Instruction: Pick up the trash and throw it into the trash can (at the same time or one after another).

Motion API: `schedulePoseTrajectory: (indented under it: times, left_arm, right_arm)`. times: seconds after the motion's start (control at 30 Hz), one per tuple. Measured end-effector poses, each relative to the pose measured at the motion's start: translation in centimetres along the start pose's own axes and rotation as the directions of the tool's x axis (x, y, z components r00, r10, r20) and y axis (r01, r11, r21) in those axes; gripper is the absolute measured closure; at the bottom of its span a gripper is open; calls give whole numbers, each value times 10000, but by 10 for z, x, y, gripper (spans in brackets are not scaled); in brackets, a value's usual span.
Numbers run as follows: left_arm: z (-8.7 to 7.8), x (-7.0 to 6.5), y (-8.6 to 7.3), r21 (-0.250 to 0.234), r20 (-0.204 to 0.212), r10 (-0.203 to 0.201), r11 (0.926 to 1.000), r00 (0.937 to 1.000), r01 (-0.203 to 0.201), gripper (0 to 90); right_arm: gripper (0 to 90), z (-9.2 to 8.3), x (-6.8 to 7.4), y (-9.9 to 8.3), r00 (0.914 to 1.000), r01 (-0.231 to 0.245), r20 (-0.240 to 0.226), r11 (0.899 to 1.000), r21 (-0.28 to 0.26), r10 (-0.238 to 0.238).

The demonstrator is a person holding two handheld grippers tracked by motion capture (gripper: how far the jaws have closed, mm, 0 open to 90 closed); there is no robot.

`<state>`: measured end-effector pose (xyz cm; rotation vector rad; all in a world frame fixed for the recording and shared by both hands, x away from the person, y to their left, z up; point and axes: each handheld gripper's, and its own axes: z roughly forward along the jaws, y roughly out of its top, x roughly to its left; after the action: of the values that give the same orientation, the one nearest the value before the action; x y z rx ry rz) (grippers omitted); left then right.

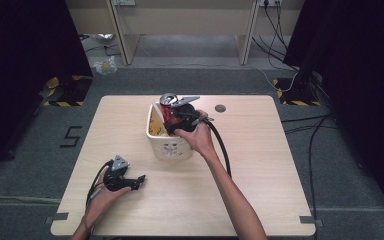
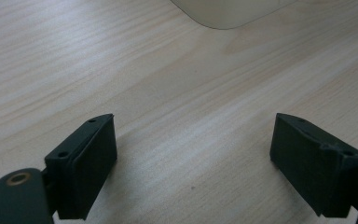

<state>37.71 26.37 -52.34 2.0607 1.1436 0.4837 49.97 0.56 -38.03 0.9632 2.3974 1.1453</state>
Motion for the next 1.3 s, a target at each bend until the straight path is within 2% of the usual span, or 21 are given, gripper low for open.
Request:
schedulePoseTrajectory:
  times: [0.2,0.4,0.8,1.3]
  left_arm:
    - [0,0,0,0,1,-1,10000,10000,1,137]
    - [0,0,0,-5,-1,-5,10000,10000,5,137]
    - [0,0,0,2,-3,14,10000,10000,-14,137]
    - [0,0,0,-20,-2,-26,10000,10000,26,137]
  right_arm:
    - [318,3,1,-1,9999,-93,-126,9998,190,96]
    - [298,2,1,0,9998,-171,-83,9998,35,172]
    - [272,-20,-8,4,9988,-490,43,9971,-590,493]
    - [227,-44,-17,2,9978,-436,455,9944,-958,481]
